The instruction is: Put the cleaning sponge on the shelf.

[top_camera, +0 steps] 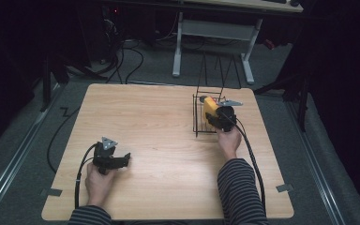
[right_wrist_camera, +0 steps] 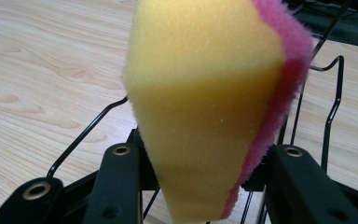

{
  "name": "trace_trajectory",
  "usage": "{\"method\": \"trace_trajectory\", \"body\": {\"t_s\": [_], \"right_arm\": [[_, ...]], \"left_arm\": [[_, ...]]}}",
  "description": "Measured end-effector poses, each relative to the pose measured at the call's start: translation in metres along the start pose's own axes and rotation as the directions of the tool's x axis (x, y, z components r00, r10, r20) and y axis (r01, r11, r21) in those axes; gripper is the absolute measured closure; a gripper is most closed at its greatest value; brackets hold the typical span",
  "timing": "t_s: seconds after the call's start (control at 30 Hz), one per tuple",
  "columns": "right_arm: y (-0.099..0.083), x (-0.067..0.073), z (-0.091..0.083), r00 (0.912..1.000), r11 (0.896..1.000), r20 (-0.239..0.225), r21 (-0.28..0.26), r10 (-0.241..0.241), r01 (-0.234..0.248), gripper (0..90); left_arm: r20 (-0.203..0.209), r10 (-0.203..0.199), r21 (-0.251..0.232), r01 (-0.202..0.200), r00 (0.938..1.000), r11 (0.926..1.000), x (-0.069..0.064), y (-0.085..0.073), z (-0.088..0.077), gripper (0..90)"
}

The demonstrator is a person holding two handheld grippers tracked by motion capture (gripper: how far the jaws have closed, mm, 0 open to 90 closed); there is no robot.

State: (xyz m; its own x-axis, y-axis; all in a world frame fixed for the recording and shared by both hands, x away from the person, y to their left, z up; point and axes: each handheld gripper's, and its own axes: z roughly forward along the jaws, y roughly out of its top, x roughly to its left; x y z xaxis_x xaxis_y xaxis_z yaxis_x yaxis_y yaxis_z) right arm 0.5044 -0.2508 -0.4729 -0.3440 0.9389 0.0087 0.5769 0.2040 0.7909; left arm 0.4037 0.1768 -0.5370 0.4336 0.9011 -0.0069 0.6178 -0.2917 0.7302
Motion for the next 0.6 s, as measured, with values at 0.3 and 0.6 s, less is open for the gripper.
{"method": "trace_trajectory", "body": {"t_s": [0.3, 0.6], "right_arm": [[-0.0013, 0.0002, -0.0001, 1.0000, 1.000, -0.001, 0.005, -0.004, 0.004, 60.2], [-0.0011, -0.0008, -0.0009, 1.0000, 1.000, -0.006, 0.014, 0.002, -0.002, 54.9]], "left_arm": [[0.000, 0.000, 0.000, 0.000, 1.0000, 1.0000, 0.0000, 0.0000, 0.0000, 17.3], [0.000, 0.000, 0.000, 0.000, 1.0000, 1.0000, 0.0000, 0.0000, 0.0000, 17.3]]}}
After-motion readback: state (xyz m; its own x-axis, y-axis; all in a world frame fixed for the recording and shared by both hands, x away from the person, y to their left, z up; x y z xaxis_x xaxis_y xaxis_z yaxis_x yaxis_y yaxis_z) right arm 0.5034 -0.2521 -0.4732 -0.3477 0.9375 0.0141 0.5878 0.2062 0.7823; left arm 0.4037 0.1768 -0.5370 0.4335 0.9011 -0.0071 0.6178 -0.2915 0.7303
